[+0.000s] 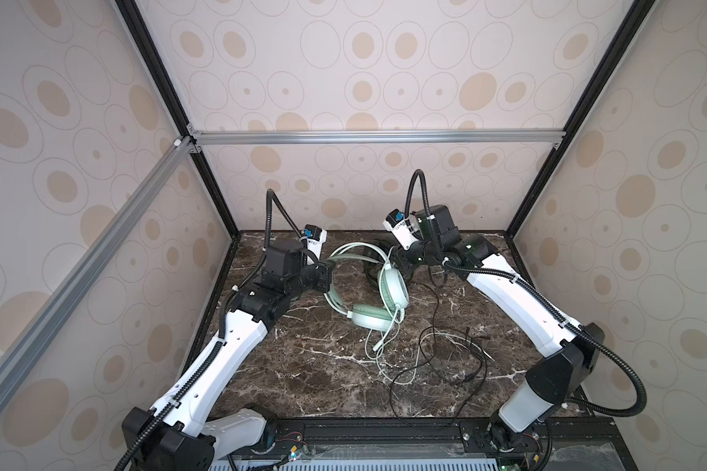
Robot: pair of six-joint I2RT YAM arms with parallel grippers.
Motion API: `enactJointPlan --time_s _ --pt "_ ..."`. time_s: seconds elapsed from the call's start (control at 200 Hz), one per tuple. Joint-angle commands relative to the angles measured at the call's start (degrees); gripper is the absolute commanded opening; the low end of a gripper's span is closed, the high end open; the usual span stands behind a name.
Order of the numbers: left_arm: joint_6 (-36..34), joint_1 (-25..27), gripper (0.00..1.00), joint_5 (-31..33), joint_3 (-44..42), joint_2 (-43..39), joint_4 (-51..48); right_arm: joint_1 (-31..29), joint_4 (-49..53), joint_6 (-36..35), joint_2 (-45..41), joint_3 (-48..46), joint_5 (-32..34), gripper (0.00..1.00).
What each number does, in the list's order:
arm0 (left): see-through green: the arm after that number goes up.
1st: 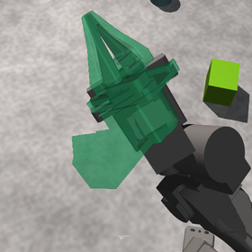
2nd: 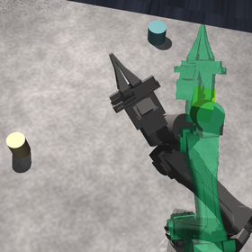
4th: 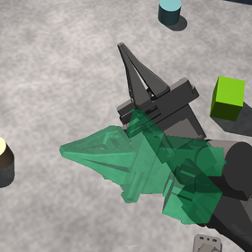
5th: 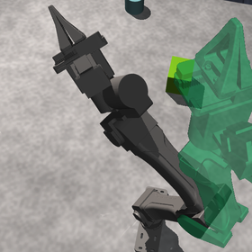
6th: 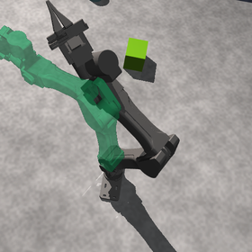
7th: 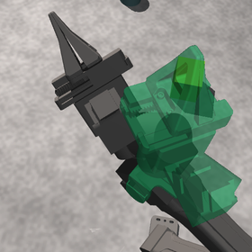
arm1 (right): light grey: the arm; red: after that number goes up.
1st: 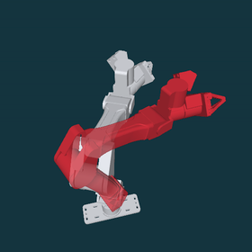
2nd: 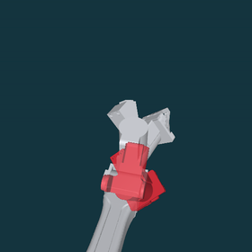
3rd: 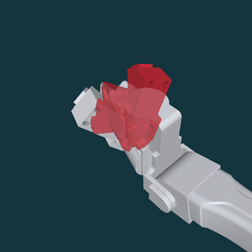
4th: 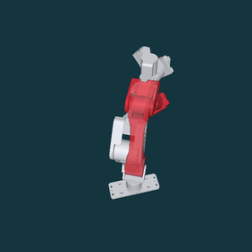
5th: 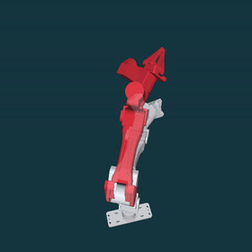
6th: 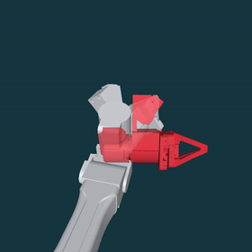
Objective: Wrap the headphones
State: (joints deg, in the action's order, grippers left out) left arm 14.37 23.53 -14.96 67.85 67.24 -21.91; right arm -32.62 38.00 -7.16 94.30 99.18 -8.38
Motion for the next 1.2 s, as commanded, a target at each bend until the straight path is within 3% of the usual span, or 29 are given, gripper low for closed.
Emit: enactJointPlan --time_s 0.0,0.305,0.695,1.015,1.195 --pt "3.97 0.29 0.0 -6.28 3.91 -0.45 6.21 1.56 -5.43 2.6 -3.27 -2.46 -4.64 0.28" --pt "6.72 0.29 0.0 -6.92 6.94 -0.32 7.23 3.87 -17.03 6.85 -6.54 -11.99 -12.37 0.36" --pt "12.51 0.29 0.0 -6.16 13.51 1.44 7.88 4.15 -44.14 16.92 -11.37 -30.08 -23.28 0.51" --pt "17.91 0.29 0.0 -6.7 16.92 2.88 9.84 4.33 -53.92 23.7 -10.45 -36.72 -25.37 0.47" --pt "23.74 0.29 0.0 -5.3 17.79 3.29 12.82 4.15 -59.75 26.97 -9.42 -40.3 -23.14 0.45"
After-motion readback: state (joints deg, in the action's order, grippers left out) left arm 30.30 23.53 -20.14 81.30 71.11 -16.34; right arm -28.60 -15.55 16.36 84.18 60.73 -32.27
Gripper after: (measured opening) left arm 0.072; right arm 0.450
